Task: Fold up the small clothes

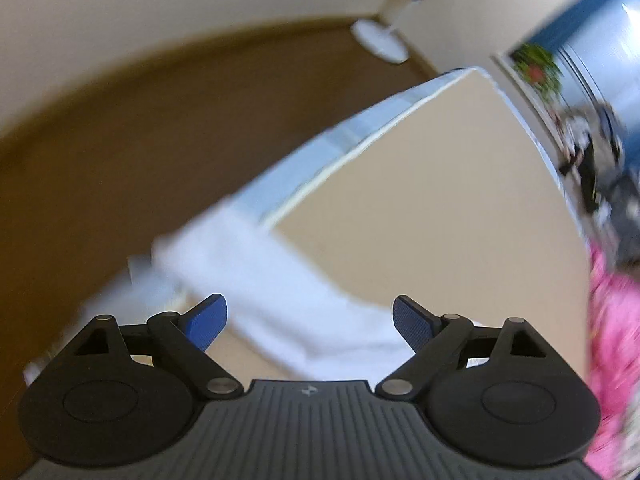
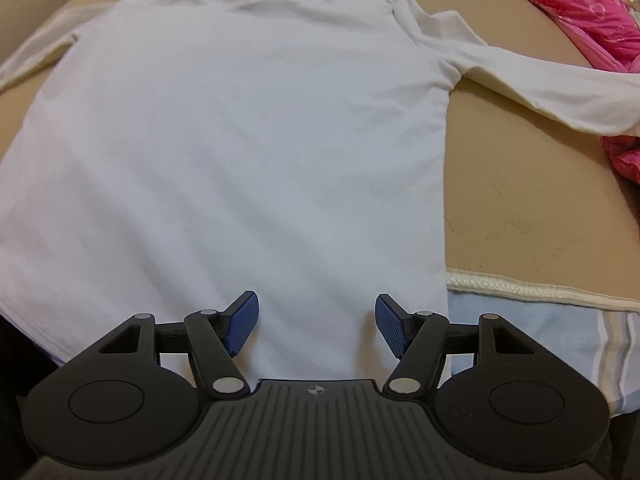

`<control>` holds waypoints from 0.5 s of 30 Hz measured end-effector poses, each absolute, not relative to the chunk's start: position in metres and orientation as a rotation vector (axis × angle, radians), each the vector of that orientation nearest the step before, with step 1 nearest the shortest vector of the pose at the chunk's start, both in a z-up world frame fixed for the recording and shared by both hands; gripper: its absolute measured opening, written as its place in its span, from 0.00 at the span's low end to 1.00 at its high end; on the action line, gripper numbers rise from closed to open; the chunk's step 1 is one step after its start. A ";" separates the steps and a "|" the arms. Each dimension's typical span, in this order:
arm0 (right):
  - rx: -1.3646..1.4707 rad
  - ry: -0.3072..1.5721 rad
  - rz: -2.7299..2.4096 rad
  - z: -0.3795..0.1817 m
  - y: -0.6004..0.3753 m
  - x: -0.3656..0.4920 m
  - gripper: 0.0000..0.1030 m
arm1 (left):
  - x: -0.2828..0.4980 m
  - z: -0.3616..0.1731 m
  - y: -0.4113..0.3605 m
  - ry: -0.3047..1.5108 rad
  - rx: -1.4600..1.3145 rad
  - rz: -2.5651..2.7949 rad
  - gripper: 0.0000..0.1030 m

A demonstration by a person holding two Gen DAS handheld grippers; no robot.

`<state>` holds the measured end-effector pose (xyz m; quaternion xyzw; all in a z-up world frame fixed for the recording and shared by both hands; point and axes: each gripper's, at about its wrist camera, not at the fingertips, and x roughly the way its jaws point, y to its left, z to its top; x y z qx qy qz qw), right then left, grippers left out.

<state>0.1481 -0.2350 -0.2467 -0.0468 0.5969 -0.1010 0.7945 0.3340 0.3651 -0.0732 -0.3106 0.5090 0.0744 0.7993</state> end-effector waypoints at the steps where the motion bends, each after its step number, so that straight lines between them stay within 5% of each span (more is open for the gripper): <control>1: -0.109 1.296 -0.220 -0.248 -0.233 0.149 0.65 | 0.327 -0.094 0.375 1.104 -0.727 0.158 0.90; 5: -0.160 1.313 -0.193 -0.247 -0.214 0.156 0.65 | 0.309 -0.158 0.401 1.094 -0.878 0.196 0.86; 9: -0.243 1.314 -0.150 -0.243 -0.191 0.162 0.65 | 0.314 -0.196 0.408 1.062 -0.994 0.129 0.59; 15: -0.328 1.325 -0.128 -0.241 -0.172 0.167 0.65 | 0.330 -0.229 0.430 1.038 -1.138 0.149 0.59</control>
